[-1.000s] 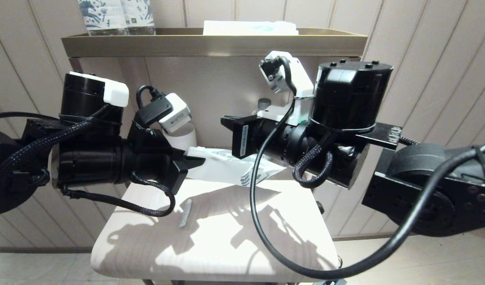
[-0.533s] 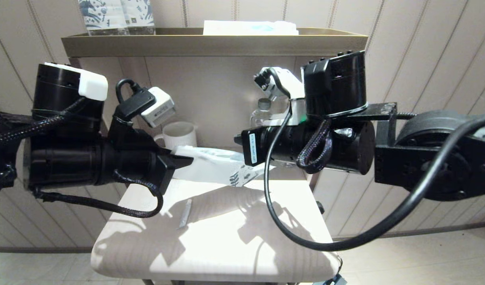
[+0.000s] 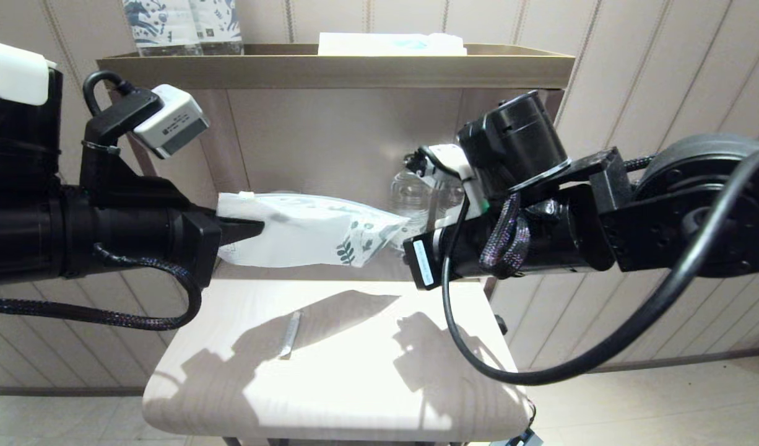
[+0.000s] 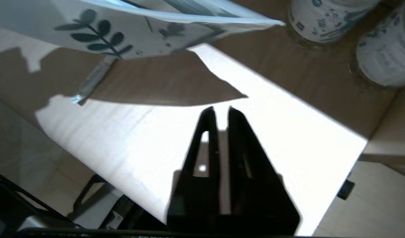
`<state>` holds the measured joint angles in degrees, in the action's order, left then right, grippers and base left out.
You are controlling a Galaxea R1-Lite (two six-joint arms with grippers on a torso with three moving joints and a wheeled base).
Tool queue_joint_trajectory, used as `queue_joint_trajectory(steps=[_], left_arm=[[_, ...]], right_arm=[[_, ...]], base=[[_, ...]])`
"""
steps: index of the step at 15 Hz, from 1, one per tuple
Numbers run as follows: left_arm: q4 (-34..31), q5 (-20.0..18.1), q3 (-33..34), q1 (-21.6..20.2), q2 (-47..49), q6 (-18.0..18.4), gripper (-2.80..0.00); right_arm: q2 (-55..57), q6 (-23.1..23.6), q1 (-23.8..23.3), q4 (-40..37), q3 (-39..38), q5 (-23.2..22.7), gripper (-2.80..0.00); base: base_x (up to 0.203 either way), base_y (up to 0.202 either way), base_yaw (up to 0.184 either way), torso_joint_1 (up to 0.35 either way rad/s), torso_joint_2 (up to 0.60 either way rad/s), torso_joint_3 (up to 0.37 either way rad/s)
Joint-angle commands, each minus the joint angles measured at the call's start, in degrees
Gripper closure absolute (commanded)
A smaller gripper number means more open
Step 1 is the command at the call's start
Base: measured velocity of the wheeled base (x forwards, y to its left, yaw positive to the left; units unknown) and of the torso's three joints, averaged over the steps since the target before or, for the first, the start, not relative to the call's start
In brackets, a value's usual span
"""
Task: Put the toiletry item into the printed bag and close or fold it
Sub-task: Pick up the toothpaste
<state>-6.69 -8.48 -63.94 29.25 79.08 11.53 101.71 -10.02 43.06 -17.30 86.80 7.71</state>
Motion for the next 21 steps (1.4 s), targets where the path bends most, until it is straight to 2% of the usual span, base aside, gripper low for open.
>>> queue_joint_trajectory(steps=[1,7,9,14,21], left_arm=[[-0.07,-0.13,0.23,-0.07,-0.06,0.07,0.0],[0.17,-0.2,-0.36,-0.07,1.76,-0.02,0.0],[0.19,0.2,-0.67,-0.24,1.85,-1.2,0.0],[0.2,6.6,-0.17,-1.08,4.57,-1.89,0.0],[2.27,6.07,-1.11,-2.09,10.52,-3.64,0.0]], right_arm=[[1.61,0.03,0.42,-0.7,0.91,1.68,-2.8],[7.85,1.5,0.24,-1.94,4.21,2.17,-2.8],[11.08,1.53,0.2,-1.74,4.87,2.21,-2.8],[14.66,2.03,0.1,-1.24,6.36,1.89,-2.8],[14.96,4.22,-0.72,-1.92,10.22,1.8,-2.8]], base=[[0.0,0.0,0.0,0.0,0.0,0.0],[0.0,0.0,0.0,0.0,0.0,0.0],[0.0,0.0,0.0,0.0,0.0,0.0],[0.0,0.0,0.0,0.0,0.0,0.0],[0.0,0.0,0.0,0.0,0.0,0.0]])
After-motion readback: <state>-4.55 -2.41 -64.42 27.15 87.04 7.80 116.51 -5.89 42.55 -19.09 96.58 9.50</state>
